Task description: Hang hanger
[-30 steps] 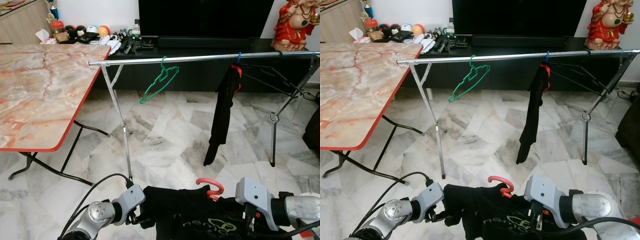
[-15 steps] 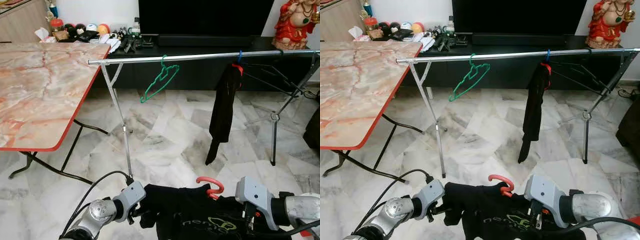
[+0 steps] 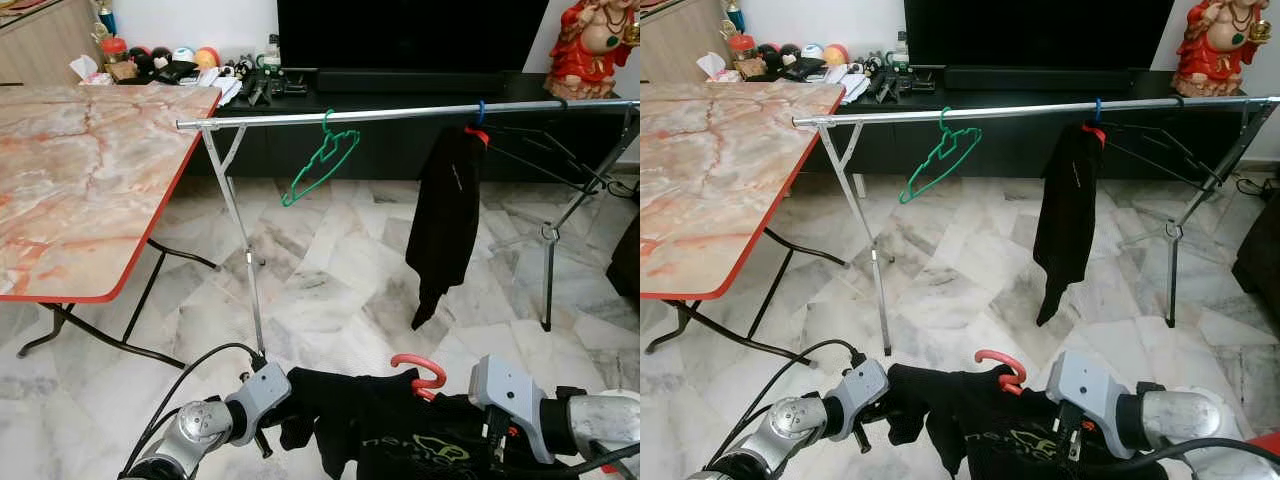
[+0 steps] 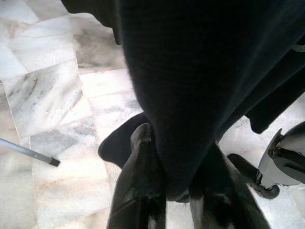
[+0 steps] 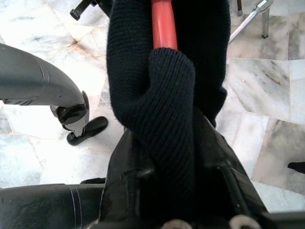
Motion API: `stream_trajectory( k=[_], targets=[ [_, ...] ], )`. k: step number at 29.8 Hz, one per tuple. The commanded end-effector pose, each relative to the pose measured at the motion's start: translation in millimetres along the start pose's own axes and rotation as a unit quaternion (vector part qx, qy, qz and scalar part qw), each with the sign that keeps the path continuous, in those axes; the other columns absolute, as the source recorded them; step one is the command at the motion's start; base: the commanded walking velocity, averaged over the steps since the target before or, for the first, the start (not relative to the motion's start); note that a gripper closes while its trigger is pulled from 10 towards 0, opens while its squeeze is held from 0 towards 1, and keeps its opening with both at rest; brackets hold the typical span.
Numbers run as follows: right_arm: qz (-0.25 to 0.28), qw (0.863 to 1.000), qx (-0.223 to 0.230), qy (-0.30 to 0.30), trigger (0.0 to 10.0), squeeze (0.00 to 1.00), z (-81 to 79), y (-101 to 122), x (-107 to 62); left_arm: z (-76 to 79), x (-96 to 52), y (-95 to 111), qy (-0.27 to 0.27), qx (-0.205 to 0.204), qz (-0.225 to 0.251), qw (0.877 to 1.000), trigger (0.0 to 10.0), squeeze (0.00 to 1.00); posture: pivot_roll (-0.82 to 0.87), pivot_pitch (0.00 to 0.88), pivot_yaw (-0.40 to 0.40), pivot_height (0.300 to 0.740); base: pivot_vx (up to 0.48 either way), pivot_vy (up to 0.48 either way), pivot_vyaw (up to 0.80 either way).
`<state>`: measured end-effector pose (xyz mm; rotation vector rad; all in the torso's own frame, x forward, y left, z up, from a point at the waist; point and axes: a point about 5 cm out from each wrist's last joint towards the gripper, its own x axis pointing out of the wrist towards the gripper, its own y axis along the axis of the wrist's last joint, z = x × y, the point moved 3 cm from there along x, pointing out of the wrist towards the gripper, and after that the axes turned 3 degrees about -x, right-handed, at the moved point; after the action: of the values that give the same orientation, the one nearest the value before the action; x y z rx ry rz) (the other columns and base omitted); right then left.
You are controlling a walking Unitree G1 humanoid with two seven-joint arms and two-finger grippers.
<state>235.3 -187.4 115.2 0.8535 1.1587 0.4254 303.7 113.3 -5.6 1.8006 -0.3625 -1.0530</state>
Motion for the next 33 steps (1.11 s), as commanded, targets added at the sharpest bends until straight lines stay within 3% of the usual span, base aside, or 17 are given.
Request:
stream_trajectory(
  k=[1, 11, 21, 23, 25, 29, 30, 32, 33],
  targets=[
    [0.017, 1.0, -0.014, 0.005, 10.0, 0.0, -3.3, 10, -0.4, -0.4, -1.4, -4, 0.005, -0.009, -0.006, 1.0, 0.0, 0.0, -0.06, 0.081, 0.031, 0.74, 0.0, 0.0, 0.0],
    [0.016, 1.0, -0.011, 0.006, 10.0, 0.0, -5.1, 7, 4.1, -10.8, -5.6, -6, 0.048, -0.023, -0.003, 0.999, 0.0, 0.0, -0.05, 0.068, 0.033, 0.74, 0.0, 0.0, 0.0],
    [-0.006, 0.997, 0.003, -0.078, 10.0, 0.0, 22.1, -2, 3.6, -31.2, -16.1, -19, 0.128, -0.046, -0.037, 0.99, 0.0, 0.0, -0.05, 0.072, 0.03, 0.74, 0.0, 0.0, 0.0],
    [-0.016, 0.995, 0.016, -0.098, 10.0, 0.0, 27.8, -6, 1.5, -47.6, -23.8, -25, 0.204, -0.076, -0.053, 0.975, 0.0, 0.0, -0.05, 0.076, 0.03, 0.74, 0.0, 0.0, 0.0],
    [-0.02, 0.994, 0.018, -0.102, 10.0, 0.0, 28.7, -8, 0.8, -55.8, -29.6, -29, 0.244, -0.096, -0.062, 0.963, 0.0, 0.0, -0.05, 0.079, 0.029, 0.74, 0.0, 0.0, 0.0],
    [-0.028, 0.992, 0.03, -0.12, 10.0, 0.0, 32.4, -12, 0.4, -71.4, -46.2, -42, 0.333, -0.143, -0.079, 0.929, 0.0, 0.0, -0.05, 0.085, 0.029, 0.74, 0.0, 0.0, 0.0],
    [-0.028, 0.992, 0.03, -0.12, 10.0, 0.0, 32.4, -12, 0.4, -71.4, -46.2, -42, 0.333, -0.143, -0.079, 0.929, 0.0, 0.0, -0.05, 0.085, 0.029, 0.74, 0.0, 0.0, 0.0],
    [-0.035, 0.988, 0.037, -0.144, 10.0, 0.0, 39.3, -14, 0.8, -79.5, -56.7, -48, 0.388, -0.144, -0.094, 0.906, 0.0, 0.0, -0.04, 0.085, 0.028, 0.74, 0.0, 0.0, 0.0],
    [-0.035, 0.988, 0.037, -0.144, 10.0, 0.0, 39.3, -14, 0.8, -79.5, -56.7, -48, 0.388, -0.144, -0.094, 0.906, 0.0, 0.0, -0.04, 0.085, 0.028, 0.74, 0.0, 0.0, 0.0]
  ],
)
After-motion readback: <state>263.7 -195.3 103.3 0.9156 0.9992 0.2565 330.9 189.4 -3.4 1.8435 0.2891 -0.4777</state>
